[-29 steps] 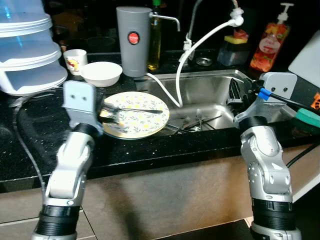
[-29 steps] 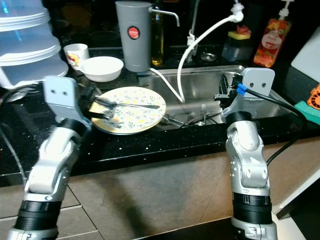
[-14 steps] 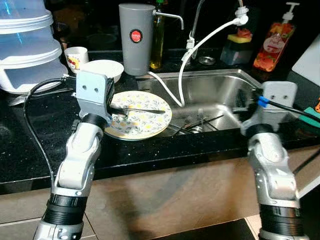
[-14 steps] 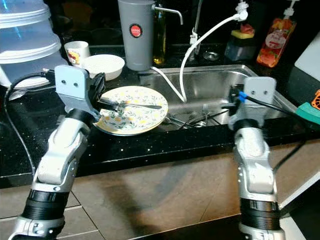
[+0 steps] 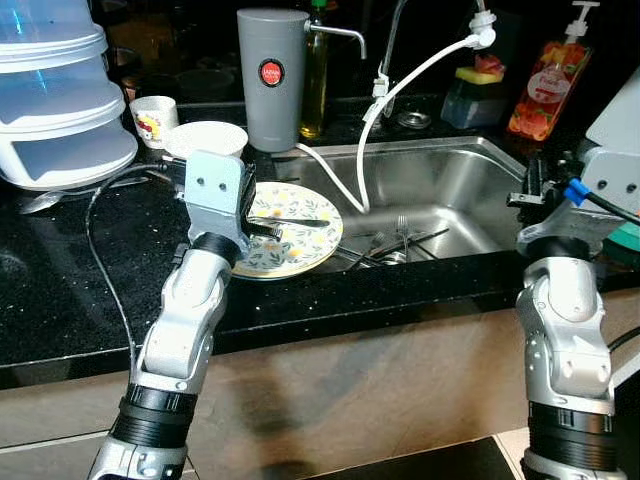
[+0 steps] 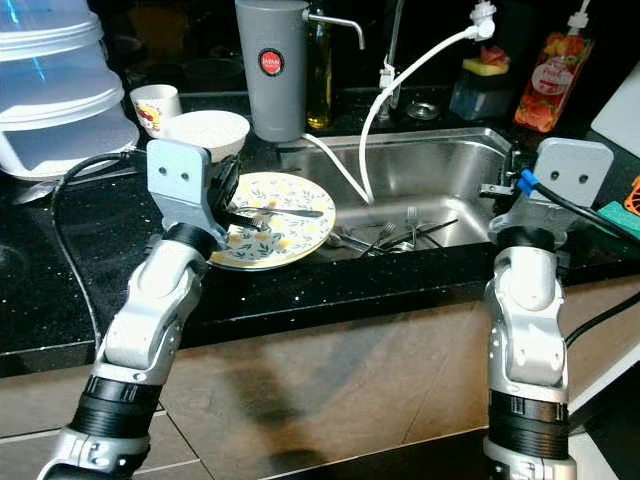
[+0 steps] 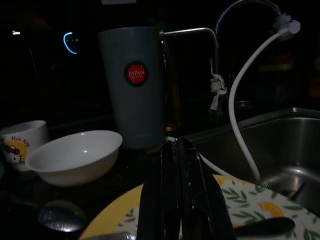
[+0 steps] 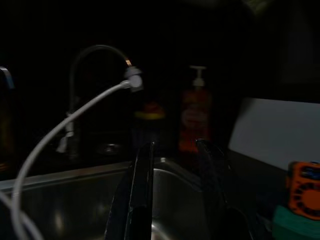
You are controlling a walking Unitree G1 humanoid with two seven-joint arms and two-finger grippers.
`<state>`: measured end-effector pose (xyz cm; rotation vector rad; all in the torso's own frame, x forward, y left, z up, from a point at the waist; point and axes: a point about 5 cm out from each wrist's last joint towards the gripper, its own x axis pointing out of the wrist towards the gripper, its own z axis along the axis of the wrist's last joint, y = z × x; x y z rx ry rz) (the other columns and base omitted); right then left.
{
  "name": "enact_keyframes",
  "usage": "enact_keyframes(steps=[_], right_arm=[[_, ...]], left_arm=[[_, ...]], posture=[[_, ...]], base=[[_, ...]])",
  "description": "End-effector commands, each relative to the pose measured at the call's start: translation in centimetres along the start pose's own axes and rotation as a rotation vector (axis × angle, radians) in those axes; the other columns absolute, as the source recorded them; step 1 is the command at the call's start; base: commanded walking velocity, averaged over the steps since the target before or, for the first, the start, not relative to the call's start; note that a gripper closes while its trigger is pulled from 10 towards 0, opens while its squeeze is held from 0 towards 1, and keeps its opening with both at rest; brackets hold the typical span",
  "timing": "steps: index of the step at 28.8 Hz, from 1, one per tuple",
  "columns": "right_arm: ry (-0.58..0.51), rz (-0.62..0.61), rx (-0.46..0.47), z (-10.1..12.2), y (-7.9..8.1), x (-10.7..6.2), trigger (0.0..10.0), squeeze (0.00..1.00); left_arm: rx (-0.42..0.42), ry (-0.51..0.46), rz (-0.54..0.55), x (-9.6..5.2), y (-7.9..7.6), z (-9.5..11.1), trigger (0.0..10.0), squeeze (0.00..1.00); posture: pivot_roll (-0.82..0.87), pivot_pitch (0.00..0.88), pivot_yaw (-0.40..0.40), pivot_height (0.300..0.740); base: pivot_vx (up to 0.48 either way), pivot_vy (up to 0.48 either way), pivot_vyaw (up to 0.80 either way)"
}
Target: Kitchen organization
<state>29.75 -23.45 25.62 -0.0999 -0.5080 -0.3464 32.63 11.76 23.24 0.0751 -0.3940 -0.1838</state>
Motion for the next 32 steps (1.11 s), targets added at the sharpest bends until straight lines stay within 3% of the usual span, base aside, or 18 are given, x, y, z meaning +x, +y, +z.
enact_keyframes(steps=[1, 5, 14, 32], right_arm=[[-0.014, -0.024, -0.012, 0.2, -0.6, -0.3, 10.0, 0.00], [-0.005, -0.043, -0.024, -0.1, -1.2, -0.5, 10.0, 0.00], [-0.004, -0.032, 0.011, -0.4, 0.0, -0.4, 10.0, 0.00], [0.009, -0.040, 0.009, -0.7, -0.2, -0.5, 10.0, 0.00]], left_arm=[[0.003, 0.000, 0.003, 0.0, -0.1, -0.2, 10.0, 0.00], [0.008, 0.005, -0.001, -0.4, -0.2, -0.3, 10.0, 0.00], [0.022, 0.005, -0.022, -0.2, -0.6, -0.5, 10.0, 0.00], [0.034, 0.011, -0.044, -0.3, -1.1, -0.9, 10.0, 0.00]], posture=[[-0.01, 0.000, -0.019, 0.740], [-0.01, 0.000, -0.017, 0.740], [0.00, 0.000, -0.009, 0.740], [0.00, 0.000, -0.009, 0.740]], base=[[0.000, 0.000, 0.00], [0.000, 0.000, 0.00], [0.000, 0.000, 0.00], [0.000, 0.000, 0.00]])
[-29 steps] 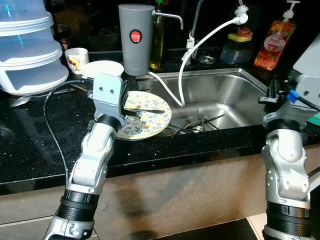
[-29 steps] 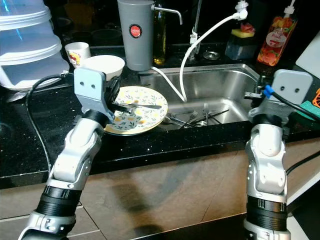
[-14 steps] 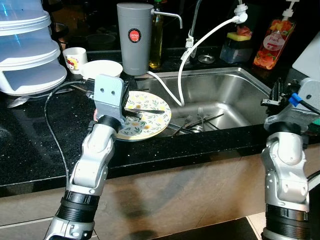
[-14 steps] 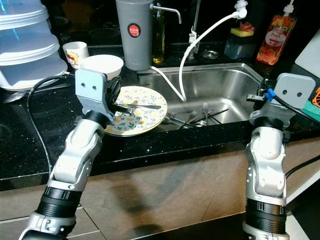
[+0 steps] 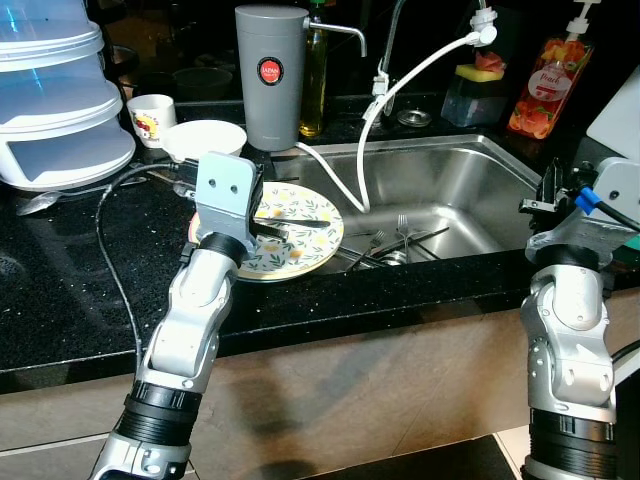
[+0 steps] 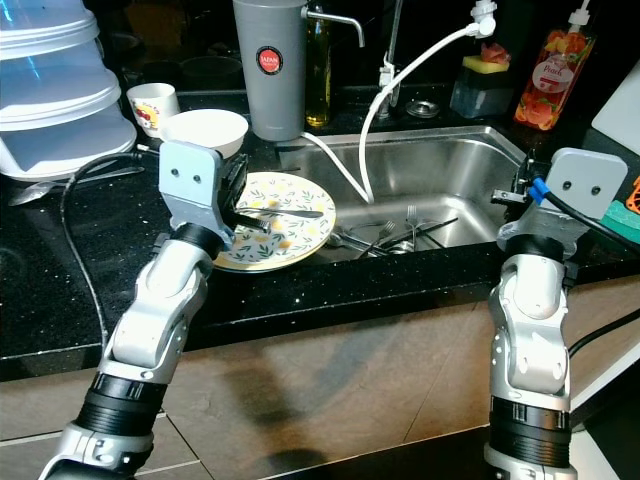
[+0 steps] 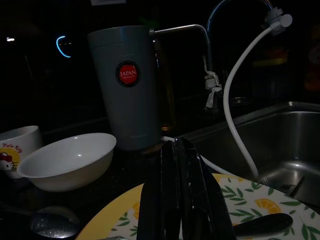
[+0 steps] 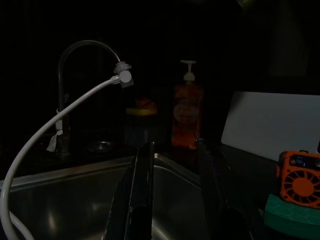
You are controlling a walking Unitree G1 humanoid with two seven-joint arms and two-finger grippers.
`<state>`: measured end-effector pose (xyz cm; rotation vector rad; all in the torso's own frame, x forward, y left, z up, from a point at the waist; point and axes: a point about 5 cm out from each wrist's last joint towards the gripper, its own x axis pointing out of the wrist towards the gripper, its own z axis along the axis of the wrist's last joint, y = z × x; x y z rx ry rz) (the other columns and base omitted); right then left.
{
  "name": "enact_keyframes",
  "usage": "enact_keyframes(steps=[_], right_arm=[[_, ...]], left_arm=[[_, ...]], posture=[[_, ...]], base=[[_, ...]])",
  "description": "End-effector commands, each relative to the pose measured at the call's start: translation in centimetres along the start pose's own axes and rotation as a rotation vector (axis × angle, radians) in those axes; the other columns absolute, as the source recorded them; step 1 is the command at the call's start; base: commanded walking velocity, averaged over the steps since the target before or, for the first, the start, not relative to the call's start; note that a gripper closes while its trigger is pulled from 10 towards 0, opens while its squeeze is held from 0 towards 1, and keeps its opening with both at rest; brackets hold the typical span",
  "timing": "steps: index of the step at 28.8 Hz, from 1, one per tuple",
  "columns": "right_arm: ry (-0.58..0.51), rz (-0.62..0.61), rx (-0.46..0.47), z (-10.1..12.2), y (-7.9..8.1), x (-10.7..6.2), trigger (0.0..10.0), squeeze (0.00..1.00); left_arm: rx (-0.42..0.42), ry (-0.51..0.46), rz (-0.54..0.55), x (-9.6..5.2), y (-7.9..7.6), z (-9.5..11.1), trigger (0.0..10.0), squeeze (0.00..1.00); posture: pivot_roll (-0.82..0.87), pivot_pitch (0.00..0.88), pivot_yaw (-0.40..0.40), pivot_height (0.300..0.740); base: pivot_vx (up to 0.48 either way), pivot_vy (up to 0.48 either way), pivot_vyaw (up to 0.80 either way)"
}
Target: Kitchen organization
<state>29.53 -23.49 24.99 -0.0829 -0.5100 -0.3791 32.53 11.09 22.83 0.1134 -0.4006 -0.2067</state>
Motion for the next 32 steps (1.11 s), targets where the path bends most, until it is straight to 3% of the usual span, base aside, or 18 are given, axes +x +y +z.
enact_keyframes(steps=[1, 5, 8, 10, 11, 13, 14, 16, 17, 19, 20, 22, 23, 24, 25, 27, 30, 32], right_arm=[[0.007, -0.002, 0.001, -0.2, 0.0, 0.0, 10.0, 0.00], [0.003, 0.005, -0.003, -0.2, 0.1, 0.0, 10.0, 0.00], [-0.002, 0.010, -0.010, 0.0, 0.0, 0.2, 10.0, 0.00], [-0.014, 0.027, -0.023, 0.2, 0.0, 0.3, 10.0, 0.00], [-0.014, 0.027, -0.023, 0.2, 0.0, 0.3, 10.0, 0.00], [-0.025, 0.044, -0.030, 0.4, 0.1, 0.5, 10.0, 0.00], [-0.025, 0.044, -0.030, 0.4, 0.1, 0.5, 10.0, 0.00], [-0.030, 0.051, -0.027, 0.5, 0.3, 0.7, 10.0, 0.00], [-0.030, 0.051, -0.027, 0.5, 0.3, 0.7, 10.0, 0.00], [-0.035, 0.059, -0.019, 0.6, 0.7, 0.8, 10.0, 0.00], [-0.035, 0.059, -0.019, 0.6, 0.7, 0.8, 10.0, 0.00], [-0.041, 0.065, -0.016, 0.7, 1.0, 0.7, 10.0, 0.00], [-0.041, 0.065, -0.016, 0.7, 1.0, 0.7, 10.0, 0.00], [-0.043, 0.058, -0.017, 0.7, 0.8, 0.5, 10.0, 0.00], [-0.043, 0.058, -0.017, 0.7, 0.8, 0.5, 10.0, 0.00], [-0.039, 0.045, -0.017, 0.6, 0.5, 0.3, 10.0, 0.00], [-0.026, 0.042, -0.003, 0.3, 0.6, 0.3, 10.0, 0.00], [-0.026, 0.049, 0.001, 0.3, 0.8, 0.3, 10.0, 0.00]], left_arm=[[0.004, 0.017, -0.007, -0.1, -0.2, -0.5, 10.0, 0.00], [0.032, 0.043, 0.033, 0.3, 1.6, -0.7, 10.0, 0.00], [0.080, 0.135, -0.019, 0.6, 2.6, -1.3, 10.0, 0.00], [0.161, 0.192, -0.090, 0.7, 4.7, -1.3, 10.0, 0.00], [0.161, 0.192, -0.090, 0.7, 4.7, -1.3, 10.0, 0.00], [0.233, 0.293, -0.103, 1.2, 8.7, -1.0, 10.0, 0.00], [0.233, 0.293, -0.103, 1.2, 8.7, -1.0, 10.0, 0.00], [0.306, 0.359, -0.092, 1.4, 11.4, -0.6, 10.0, 0.00], [0.306, 0.359, -0.092, 1.4, 11.4, -0.6, 10.0, 0.00], [0.507, 0.419, -0.127, 1.8, 13.2, -0.7, 10.0, 0.00], [0.507, 0.419, -0.127, 1.8, 13.2, -0.7, 10.0, 0.00], [0.671, 0.434, -0.280, 1.8, 13.4, -0.3, 10.0, 0.00], [0.671, 0.434, -0.280, 1.8, 13.4, -0.3, 10.0, 0.00], [0.722, 0.410, -0.448, 1.2, 13.2, 0.6, 10.0, 0.00], [0.722, 0.410, -0.448, 1.2, 13.2, 0.6, 10.0, 0.00], [0.774, 0.416, -0.572, 0.2, 13.4, 1.5, 10.0, 0.00], [1.003, 0.474, -0.702, -0.9, 14.6, 2.0, 10.0, 0.00], [1.057, 0.480, -0.730, -1.0, 14.8, 2.2, 10.0, 0.00]], posture=[[0.00, 0.000, -0.009, 0.740], [0.00, 0.000, -0.009, 0.740], [0.00, 0.000, -0.012, 0.740], [0.00, 0.000, -0.013, 0.740], [0.00, 0.000, -0.013, 0.740], [0.01, 0.000, -0.016, 0.740], [0.01, 0.000, -0.016, 0.740], [0.01, 0.000, -0.013, 0.740], [0.01, 0.000, -0.013, 0.740], [0.01, 0.000, -0.008, 0.740], [0.01, 0.000, -0.008, 0.740], [0.00, 0.000, 0.008, 0.740], [0.00, 0.000, 0.008, 0.740], [0.00, 0.000, 0.016, 0.740], [0.00, 0.000, 0.016, 0.740], [0.00, 0.000, 0.022, 0.740], [0.01, 0.000, 0.012, 0.740], [0.01, 0.000, 0.012, 0.740]], base=[[0.000, 0.000, 0.00], [0.000, 0.000, 0.00], [0.000, 0.000, 0.00], [0.000, 0.000, 0.00], [0.000, 0.000, 0.00], [0.000, 0.000, 0.00], [0.000, 0.000, 0.00], [0.000, 0.000, 0.00], [0.000, 0.000, 0.00], [0.000, 0.000, 0.00], [0.000, 0.000, 0.00], [0.000, 0.000, 0.00], [0.000, 0.000, 0.00], [0.000, 0.000, 0.00], [0.000, 0.000, 0.00], [0.000, 0.000, 0.00], [0.000, 0.000, 0.00], [0.000, 0.000, 0.00]])
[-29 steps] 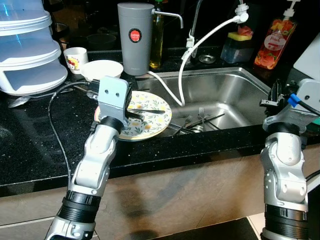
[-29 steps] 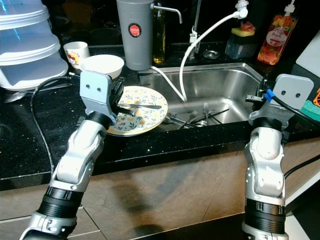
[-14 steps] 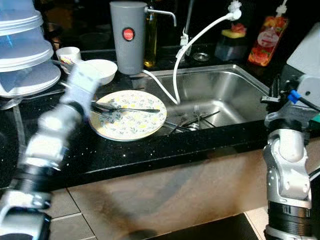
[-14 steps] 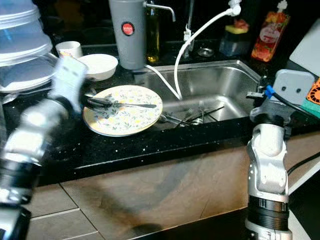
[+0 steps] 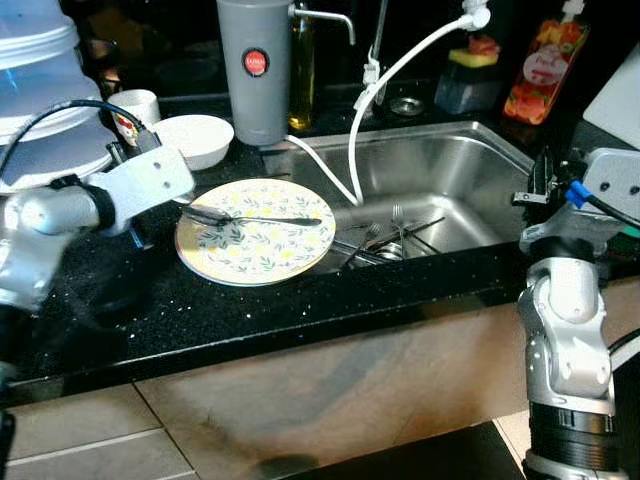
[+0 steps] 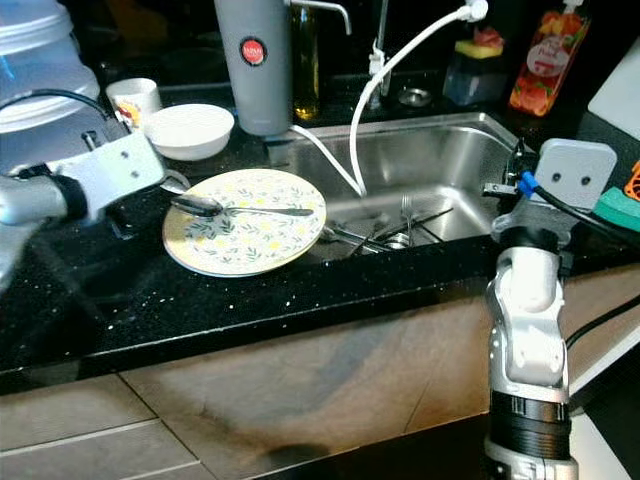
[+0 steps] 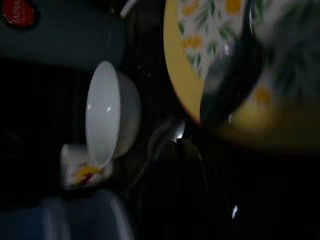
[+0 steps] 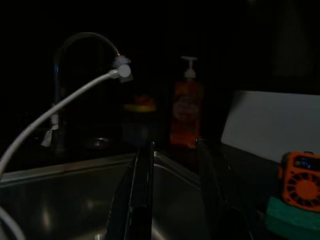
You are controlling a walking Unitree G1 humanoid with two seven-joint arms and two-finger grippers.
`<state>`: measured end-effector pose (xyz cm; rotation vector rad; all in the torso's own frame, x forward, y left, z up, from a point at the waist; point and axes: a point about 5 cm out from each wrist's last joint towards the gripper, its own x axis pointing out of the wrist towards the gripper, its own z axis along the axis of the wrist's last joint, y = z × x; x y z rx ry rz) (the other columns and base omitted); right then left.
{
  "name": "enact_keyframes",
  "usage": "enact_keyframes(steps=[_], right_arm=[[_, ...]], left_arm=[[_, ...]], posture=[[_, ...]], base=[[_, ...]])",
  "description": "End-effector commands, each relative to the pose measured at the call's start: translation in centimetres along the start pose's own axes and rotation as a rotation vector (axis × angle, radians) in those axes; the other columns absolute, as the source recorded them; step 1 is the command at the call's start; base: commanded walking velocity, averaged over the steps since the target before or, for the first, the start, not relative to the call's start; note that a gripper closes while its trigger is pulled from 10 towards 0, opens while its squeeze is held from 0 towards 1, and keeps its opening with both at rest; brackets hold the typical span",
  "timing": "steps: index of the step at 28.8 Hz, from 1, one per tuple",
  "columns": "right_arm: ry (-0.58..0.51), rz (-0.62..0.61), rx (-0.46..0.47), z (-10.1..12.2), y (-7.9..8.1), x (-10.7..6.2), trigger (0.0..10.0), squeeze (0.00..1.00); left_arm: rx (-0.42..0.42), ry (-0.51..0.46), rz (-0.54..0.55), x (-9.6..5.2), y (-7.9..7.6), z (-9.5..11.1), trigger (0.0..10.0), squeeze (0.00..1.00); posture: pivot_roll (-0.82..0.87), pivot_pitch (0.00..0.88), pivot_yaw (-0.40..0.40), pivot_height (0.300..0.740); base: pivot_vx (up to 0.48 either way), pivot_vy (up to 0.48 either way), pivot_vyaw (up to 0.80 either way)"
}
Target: Kitchen organization
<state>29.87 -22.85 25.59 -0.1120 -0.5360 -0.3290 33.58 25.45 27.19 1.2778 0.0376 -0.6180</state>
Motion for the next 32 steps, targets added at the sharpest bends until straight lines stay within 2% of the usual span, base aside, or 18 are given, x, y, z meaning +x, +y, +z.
enact_keyframes(steps=[1, 4, 6, 8, 13, 15, 21, 22, 23, 26, 27, 28, 29, 32], right_arm=[[0.003, 0.010, 0.016, -0.2, 0.4, 0.1, 10.0, 0.00], [0.003, 0.014, 0.019, -0.2, 0.6, 0.2, 10.0, 0.00], [0.002, 0.021, 0.030, -0.2, 1.0, 0.3, 10.0, 0.00], [0.002, 0.023, 0.037, -0.2, 1.2, 0.3, 10.0, 0.00], [0.003, 0.026, 0.039, -0.2, 1.3, 0.2, 10.0, 0.00], [0.007, 0.023, 0.039, -0.3, 1.3, 0.1, 10.0, 0.00], [0.010, 0.021, 0.037, -0.4, 1.1, 0.2, 10.0, 0.00], [0.009, 0.023, 0.039, -0.4, 1.2, 0.2, 10.0, 0.00], [0.009, 0.023, 0.039, -0.4, 1.2, 0.2, 10.0, 0.00], [0.002, 0.023, 0.044, -0.3, 1.5, 0.4, 10.0, 0.00], [0.000, 0.022, 0.044, -0.3, 1.4, 0.4, 10.0, 0.00], [-0.001, 0.017, 0.042, -0.2, 1.3, 0.4, 10.0, 0.00], [-0.001, 0.009, 0.036, -0.2, 1.0, 0.3, 10.0, 0.00], [0.000, 0.006, 0.032, -0.2, 0.8, 0.3, 10.0, 0.00]], left_arm=[[0.111, 0.003, -0.063, -0.3, -0.2, 0.1, 10.0, 0.00], [0.133, -0.014, -0.065, -0.2, -0.2, 0.4, 10.0, 0.00], [0.229, -0.043, -0.106, 1.1, -1.6, 0.8, 10.0, 0.00], [0.280, -0.068, -0.136, 2.0, -2.9, 0.9, 10.0, 0.00], [0.308, -0.073, -0.156, 2.4, -3.6, 0.9, 10.0, 0.00], [0.335, -0.054, -0.195, 2.5, -4.2, 0.5, 10.0, 0.00], [0.363, -0.037, -0.226, 2.9, -4.4, 0.2, 10.0, 0.00], [0.360, -0.032, -0.227, 3.7, -5.0, 0.2, 10.0, 0.00], [0.360, -0.032, -0.227, 3.7, -5.0, 0.2, 10.0, 0.00], [0.351, 0.002, -0.193, 6.2, -6.5, 0.3, 10.0, 0.00], [0.337, 0.017, -0.177, 6.8, -6.8, 0.3, 6.5, 0.00], [0.324, 0.029, -0.164, 7.4, -7.2, 0.3, 4.0, 0.00], [0.304, 0.032, -0.147, 7.9, -7.7, 0.4, 0.0, 0.00], [0.307, 0.026, -0.140, 8.0, -7.8, 0.5, 0.0, 0.00]], posture=[[0.02, 0.000, 0.012, 0.740], [0.02, 0.000, 0.012, 0.740], [0.02, 0.000, 0.014, 0.740], [0.02, 0.000, 0.014, 0.740], [0.02, 0.000, 0.014, 0.740], [0.02, 0.000, 0.014, 0.740], [0.02, 0.000, 0.015, 0.740], [0.02, 0.000, 0.016, 0.740], [0.02, 0.000, 0.016, 0.740], [0.01, 0.000, 0.021, 0.740], [0.01, 0.000, 0.021, 0.740], [0.01, 0.000, 0.021, 0.740], [-0.01, 0.000, 0.023, 0.740], [-0.01, 0.000, 0.023, 0.740]], base=[[0.000, 0.000, 0.00], [0.000, 0.000, 0.00], [0.000, 0.000, 0.00], [0.000, 0.000, 0.00], [0.000, 0.000, 0.00], [0.000, 0.000, 0.00], [0.000, 0.000, 0.00], [0.000, 0.000, 0.00], [0.000, 0.000, 0.00], [0.000, 0.000, 0.00], [0.000, 0.000, 0.00], [0.000, 0.000, 0.00], [0.000, 0.000, 0.00], [0.000, 0.000, 0.00]])
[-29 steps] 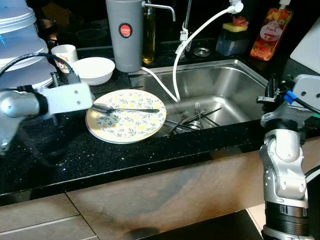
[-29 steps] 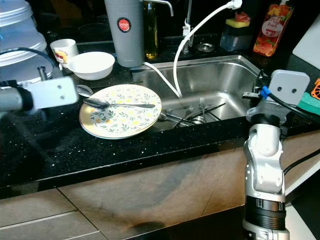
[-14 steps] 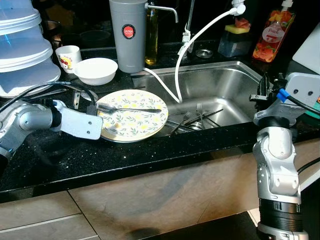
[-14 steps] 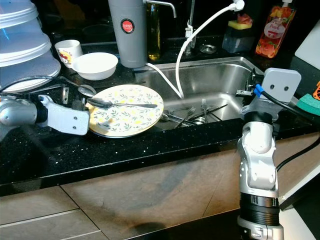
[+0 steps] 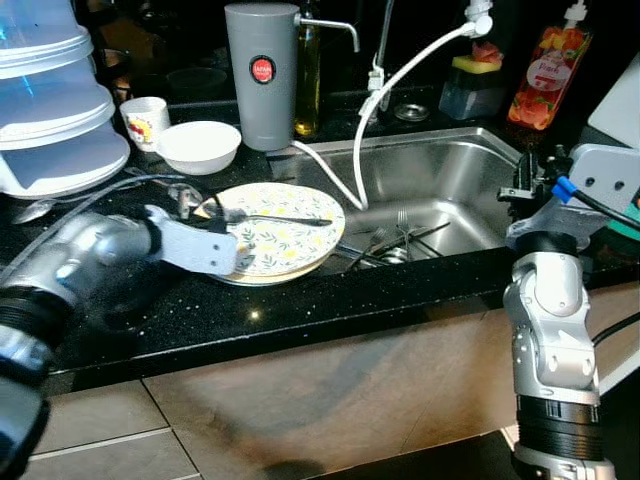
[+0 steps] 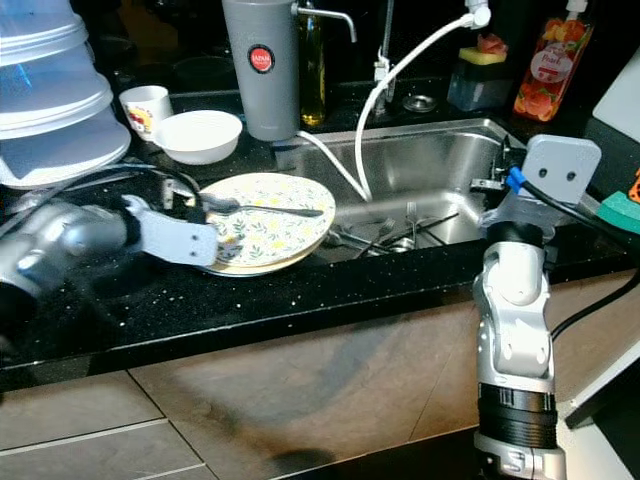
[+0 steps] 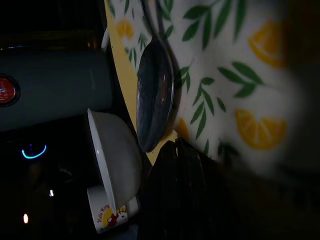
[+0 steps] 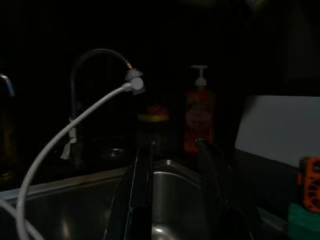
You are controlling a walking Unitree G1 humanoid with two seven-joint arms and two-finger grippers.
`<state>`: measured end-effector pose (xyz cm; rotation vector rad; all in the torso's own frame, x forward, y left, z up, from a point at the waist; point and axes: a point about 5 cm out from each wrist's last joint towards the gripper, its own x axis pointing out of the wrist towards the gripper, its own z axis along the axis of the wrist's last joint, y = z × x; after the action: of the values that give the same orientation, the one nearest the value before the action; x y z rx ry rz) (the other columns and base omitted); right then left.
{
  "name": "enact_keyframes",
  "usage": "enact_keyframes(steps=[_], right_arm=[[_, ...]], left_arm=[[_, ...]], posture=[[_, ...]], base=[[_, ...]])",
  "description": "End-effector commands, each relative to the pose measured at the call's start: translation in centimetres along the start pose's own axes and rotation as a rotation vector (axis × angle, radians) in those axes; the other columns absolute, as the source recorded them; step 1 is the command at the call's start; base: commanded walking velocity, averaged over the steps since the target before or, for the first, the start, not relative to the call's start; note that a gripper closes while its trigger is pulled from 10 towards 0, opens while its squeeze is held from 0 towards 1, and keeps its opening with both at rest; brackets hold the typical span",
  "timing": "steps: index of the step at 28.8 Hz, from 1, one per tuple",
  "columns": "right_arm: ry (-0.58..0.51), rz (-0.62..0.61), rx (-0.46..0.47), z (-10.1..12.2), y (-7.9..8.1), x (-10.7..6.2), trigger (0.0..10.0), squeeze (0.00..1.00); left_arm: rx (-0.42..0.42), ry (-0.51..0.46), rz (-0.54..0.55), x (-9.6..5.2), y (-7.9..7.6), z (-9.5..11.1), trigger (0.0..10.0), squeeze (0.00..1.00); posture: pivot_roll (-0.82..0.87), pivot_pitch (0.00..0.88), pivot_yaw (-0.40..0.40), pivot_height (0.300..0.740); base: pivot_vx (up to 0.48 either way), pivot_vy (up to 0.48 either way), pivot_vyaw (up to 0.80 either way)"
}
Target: Kitchen organization
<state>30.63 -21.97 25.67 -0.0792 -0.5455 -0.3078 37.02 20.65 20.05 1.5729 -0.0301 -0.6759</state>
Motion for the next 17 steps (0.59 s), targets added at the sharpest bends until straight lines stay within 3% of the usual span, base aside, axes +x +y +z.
enact_keyframes(steps=[1, 4, 6, 7, 12, 13, 14, 15, 17], right_arm=[[0.006, -0.007, -0.008, -0.1, -0.3, -0.2, 10.0, 0.00], [0.006, -0.009, -0.010, -0.1, -0.4, -0.2, 10.0, 0.00], [0.007, -0.008, -0.007, -0.2, -0.3, -0.2, 10.0, 0.00], [0.007, -0.008, -0.007, -0.2, -0.3, -0.2, 10.0, 0.00], [0.010, -0.002, 0.001, -0.3, -0.1, -0.1, 10.0, 0.00], [0.010, -0.002, 0.001, -0.3, -0.1, -0.1, 10.0, 0.00], [0.011, 0.000, 0.002, -0.3, 0.0, -0.1, 10.0, 0.00], [0.011, 0.001, 0.003, -0.3, 0.0, -0.1, 10.0, 0.00], [0.011, 0.003, 0.003, -0.3, 0.0, -0.1, 10.0, 0.00]], left_arm=[[0.011, 0.011, -0.083, 0.5, -2.1, 0.0, 0.0, 0.00], [0.020, 0.019, -0.042, 0.0, -1.1, -0.5, 0.0, 0.00], [0.043, 0.038, 0.044, -0.8, 0.8, -1.2, 0.0, 0.00], [0.043, 0.038, 0.044, -0.8, 0.8, -1.2, 0.0, 0.00], [0.077, 0.034, 0.278, -2.8, 5.2, -1.8, 0.0, 0.00], [0.077, 0.034, 0.278, -2.8, 5.2, -1.8, 0.0, 0.00], [0.083, 0.035, 0.348, -3.3, 6.6, -1.8, 0.0, 0.00], [0.070, 0.034, 0.417, -3.8, 8.0, -1.8, 9.3, 0.00], [0.061, 0.034, 0.461, -4.2, 8.9, -1.7, 9.3, 0.00]], posture=[[-0.01, 0.000, 0.023, 0.740], [-0.01, 0.000, 0.023, 0.740], [0.00, 0.000, 0.022, 0.740], [0.00, 0.000, 0.022, 0.740], [0.01, 0.000, 0.017, 0.740], [0.01, 0.000, 0.017, 0.740], [0.01, 0.000, 0.014, 0.740], [0.01, 0.000, 0.014, 0.740], [0.01, 0.000, 0.014, 0.740]], base=[[0.000, 0.000, 0.00], [0.000, 0.000, 0.00], [0.000, 0.000, 0.00], [0.000, 0.000, 0.00], [0.000, 0.000, 0.00], [0.000, 0.000, 0.00], [0.000, 0.000, 0.00], [0.000, 0.000, 0.00], [0.000, 0.000, 0.00]])
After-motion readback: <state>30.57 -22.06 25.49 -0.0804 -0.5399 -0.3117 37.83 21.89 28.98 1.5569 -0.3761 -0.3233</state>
